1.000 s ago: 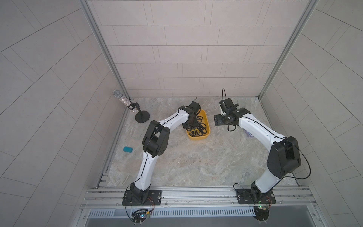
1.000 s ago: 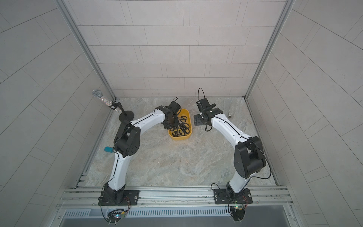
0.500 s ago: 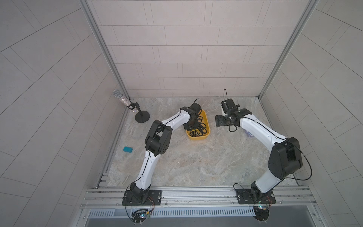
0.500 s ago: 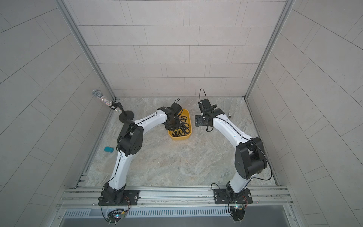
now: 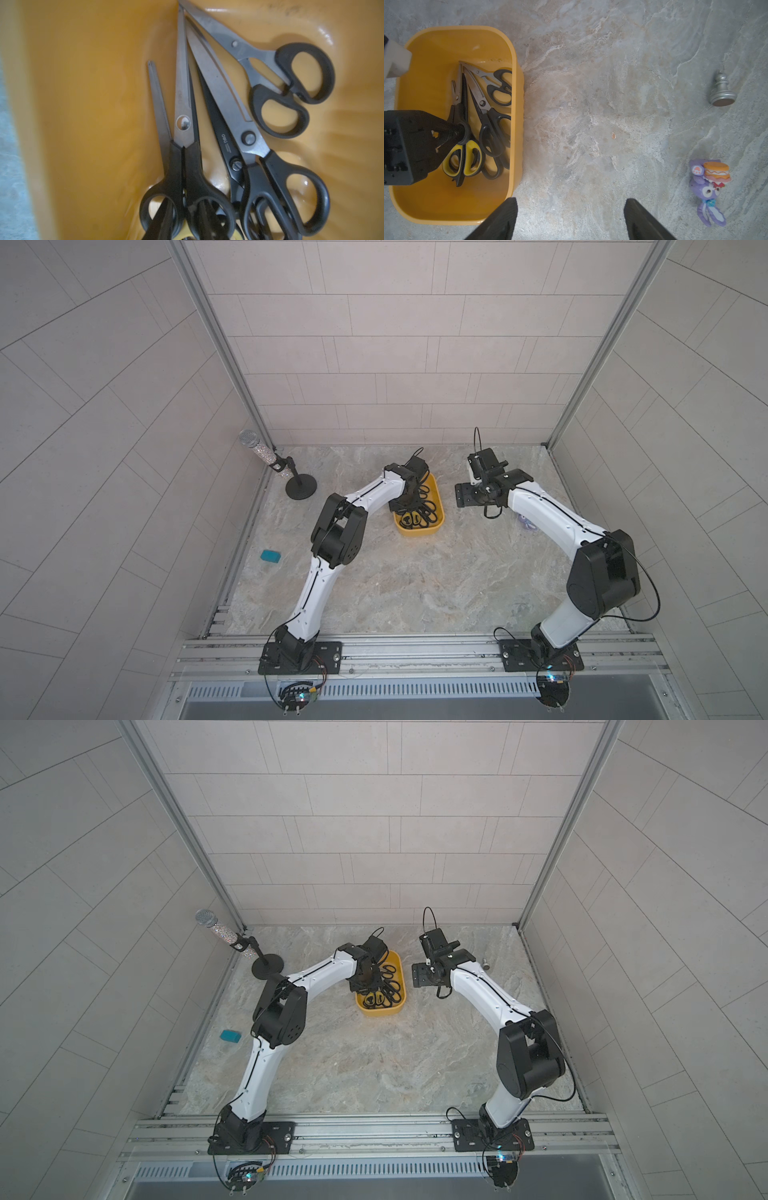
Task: Take the scissors out of the storage box
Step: Pick up the scissors from the storage box.
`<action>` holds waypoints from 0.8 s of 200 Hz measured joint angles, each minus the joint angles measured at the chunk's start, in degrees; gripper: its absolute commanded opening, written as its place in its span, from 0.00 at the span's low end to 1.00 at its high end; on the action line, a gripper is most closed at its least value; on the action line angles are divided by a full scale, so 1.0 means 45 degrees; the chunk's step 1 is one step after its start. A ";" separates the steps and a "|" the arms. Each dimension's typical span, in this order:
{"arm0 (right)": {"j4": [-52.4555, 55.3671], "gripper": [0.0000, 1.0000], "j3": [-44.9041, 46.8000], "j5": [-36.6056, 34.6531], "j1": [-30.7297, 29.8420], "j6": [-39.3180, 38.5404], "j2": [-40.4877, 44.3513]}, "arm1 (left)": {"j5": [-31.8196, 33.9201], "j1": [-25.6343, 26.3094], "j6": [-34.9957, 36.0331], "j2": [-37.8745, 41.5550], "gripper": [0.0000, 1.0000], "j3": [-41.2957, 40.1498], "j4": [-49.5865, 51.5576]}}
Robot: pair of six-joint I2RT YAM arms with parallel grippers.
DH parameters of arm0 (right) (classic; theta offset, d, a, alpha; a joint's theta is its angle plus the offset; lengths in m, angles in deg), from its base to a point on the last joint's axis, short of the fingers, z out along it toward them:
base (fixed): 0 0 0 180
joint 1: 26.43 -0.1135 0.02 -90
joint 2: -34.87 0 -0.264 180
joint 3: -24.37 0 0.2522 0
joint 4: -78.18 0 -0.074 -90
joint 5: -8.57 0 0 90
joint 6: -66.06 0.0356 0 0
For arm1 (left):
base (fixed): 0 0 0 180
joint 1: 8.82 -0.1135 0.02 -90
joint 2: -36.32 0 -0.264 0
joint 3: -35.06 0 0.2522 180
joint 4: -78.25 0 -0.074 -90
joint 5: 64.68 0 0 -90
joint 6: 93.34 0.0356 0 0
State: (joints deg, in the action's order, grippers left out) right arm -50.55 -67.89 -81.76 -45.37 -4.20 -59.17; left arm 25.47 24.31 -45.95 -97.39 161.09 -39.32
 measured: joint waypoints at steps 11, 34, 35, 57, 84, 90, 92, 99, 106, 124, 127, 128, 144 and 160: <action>0.0000 0.85 0.0000 0.0024 0.0019 0.0000 0.0000 | -0.0015 0.0000 0.0102 -0.0029 0.25 0.0034 0.0015; 0.0000 0.85 0.0000 0.0039 0.0049 0.0000 0.0000 | -0.0092 0.0000 0.0238 -0.0092 0.28 0.0121 0.0073; 0.0000 0.85 0.0000 0.0044 0.0049 0.0000 0.0000 | -0.0102 0.0000 0.0243 -0.0092 0.29 0.0121 0.0073; -0.0005 0.85 0.0000 0.0068 0.0058 0.0000 0.0000 | -0.0248 -0.0024 0.0243 -0.0126 0.26 0.0121 0.0024; 0.0000 0.85 0.0000 0.0087 0.0073 0.0005 0.0000 | -0.0505 -0.0049 0.0233 -0.0136 0.07 0.0121 -0.0049; -0.0005 0.85 0.0000 0.0097 0.0083 0.0005 0.0000 | -0.0534 -0.0053 0.0257 -0.0136 0.06 0.0117 -0.0049; 0.0000 0.85 0.0000 0.0097 0.0083 0.0005 0.0000 | -0.0544 -0.0058 0.0257 -0.0136 0.06 0.0117 -0.0058; -0.0005 0.85 0.0000 0.0117 0.0102 0.0005 0.0000 | -0.0559 -0.0063 0.0257 -0.0136 0.03 0.0117 -0.0053; -0.0005 0.85 0.0000 0.0121 0.0117 0.0010 0.0000 | -0.0578 -0.0078 0.0253 -0.0136 0.02 0.0092 -0.0068; -0.0005 0.85 0.0000 0.0136 0.0141 0.0010 0.0010 | -0.0607 -0.0083 0.0248 -0.0102 0.00 0.0044 -0.0092; -0.0005 0.85 0.0000 0.0141 0.0141 0.0010 0.0010 | -0.0607 -0.0083 0.0248 -0.0097 0.00 0.0034 -0.0092; -0.0010 0.85 0.0000 0.0146 0.0141 0.0010 0.0010 | -0.0602 -0.0083 0.0248 -0.0097 0.00 0.0029 -0.0092; -0.0005 0.85 0.0000 0.0185 0.0141 0.0010 0.0053 | -0.0588 -0.0117 0.0248 -0.0049 0.00 -0.0039 -0.0131; -0.0019 0.85 0.0000 0.0223 0.0141 0.0015 0.0136 | -0.0544 -0.0117 0.0287 0.0010 0.00 -0.0092 -0.0151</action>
State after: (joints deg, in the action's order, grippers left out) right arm -50.63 -67.89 -80.76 -44.73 -4.13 -58.55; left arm 23.02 23.78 -44.66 -97.35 160.67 -40.00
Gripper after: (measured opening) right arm 0.850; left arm 0.205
